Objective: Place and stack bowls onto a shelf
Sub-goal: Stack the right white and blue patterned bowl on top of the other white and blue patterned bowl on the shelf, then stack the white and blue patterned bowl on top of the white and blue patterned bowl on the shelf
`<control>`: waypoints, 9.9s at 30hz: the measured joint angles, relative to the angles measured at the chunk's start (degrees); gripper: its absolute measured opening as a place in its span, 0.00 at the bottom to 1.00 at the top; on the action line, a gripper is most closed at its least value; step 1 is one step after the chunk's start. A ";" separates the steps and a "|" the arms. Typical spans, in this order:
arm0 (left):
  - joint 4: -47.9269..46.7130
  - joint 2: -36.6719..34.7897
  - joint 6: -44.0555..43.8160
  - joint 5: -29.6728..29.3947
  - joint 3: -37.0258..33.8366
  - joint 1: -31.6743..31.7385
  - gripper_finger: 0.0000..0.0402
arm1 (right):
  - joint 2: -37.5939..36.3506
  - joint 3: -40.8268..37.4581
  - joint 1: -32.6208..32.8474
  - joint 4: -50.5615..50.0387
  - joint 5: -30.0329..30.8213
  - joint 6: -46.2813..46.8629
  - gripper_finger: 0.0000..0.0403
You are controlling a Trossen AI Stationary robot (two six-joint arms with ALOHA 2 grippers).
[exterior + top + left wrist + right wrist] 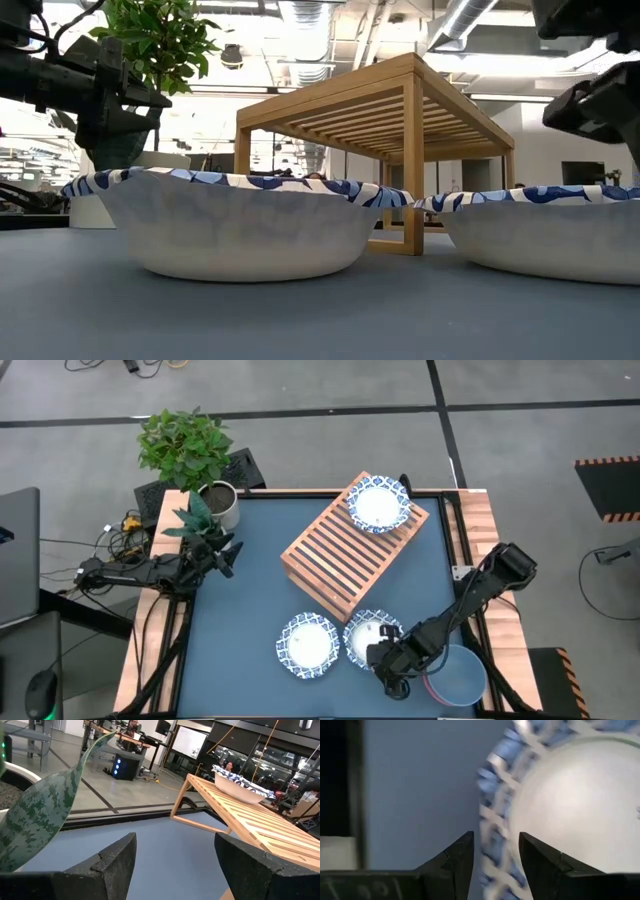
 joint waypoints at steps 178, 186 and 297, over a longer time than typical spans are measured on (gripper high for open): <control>-0.31 2.64 -1.37 -2.93 0.00 -0.01 0.63 | -7.70 43.70 -57.11 -60.45 8.04 -62.90 0.05; -0.31 2.63 -1.37 -2.99 0.00 -0.01 0.63 | -7.66 41.09 -57.13 -57.65 7.11 -63.08 0.08; -0.35 3.76 -21.01 -4.29 0.00 0.00 0.63 | 27.62 40.92 -15.83 -20.25 -3.34 -68.99 0.31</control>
